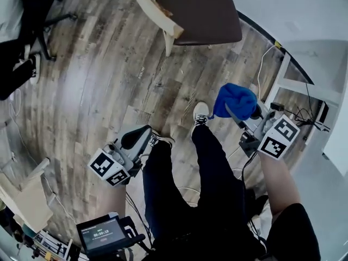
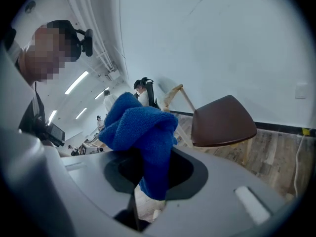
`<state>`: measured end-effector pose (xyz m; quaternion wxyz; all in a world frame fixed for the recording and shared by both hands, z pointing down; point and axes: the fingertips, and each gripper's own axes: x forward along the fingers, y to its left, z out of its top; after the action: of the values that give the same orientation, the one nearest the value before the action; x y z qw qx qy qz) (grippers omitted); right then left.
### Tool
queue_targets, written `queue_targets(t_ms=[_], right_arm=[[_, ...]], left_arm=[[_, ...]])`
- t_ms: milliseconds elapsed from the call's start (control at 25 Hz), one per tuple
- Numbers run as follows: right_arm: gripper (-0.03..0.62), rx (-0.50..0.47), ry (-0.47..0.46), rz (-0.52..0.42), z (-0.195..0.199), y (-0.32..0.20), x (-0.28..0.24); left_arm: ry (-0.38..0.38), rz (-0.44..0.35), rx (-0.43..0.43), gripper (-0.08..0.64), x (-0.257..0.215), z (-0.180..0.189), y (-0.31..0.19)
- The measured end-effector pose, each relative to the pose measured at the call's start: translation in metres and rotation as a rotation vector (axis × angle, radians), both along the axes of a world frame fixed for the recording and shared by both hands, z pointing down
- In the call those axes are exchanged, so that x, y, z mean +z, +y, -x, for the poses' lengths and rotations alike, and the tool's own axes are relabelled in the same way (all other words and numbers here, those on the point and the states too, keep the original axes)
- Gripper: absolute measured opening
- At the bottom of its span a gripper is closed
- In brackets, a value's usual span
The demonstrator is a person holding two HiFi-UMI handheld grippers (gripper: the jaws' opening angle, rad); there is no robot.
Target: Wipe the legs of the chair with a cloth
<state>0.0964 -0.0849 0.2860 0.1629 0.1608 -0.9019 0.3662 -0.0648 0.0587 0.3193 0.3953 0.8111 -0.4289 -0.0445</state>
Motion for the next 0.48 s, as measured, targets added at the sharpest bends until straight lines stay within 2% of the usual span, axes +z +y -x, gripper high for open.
queue_targets(t_ms=[160, 480], right_arm=[[0.101, -0.041, -0.033, 0.028, 0.016, 0.027, -0.065], [0.101, -0.065, -0.104, 0.006, 0.016, 0.052, -0.202]], left_arm=[[0.011, 0.004, 0.012, 0.002, -0.077, -0.017, 0.002], [0.021, -0.088, 0.071, 0.002, -0.235, -0.065, -0.004]])
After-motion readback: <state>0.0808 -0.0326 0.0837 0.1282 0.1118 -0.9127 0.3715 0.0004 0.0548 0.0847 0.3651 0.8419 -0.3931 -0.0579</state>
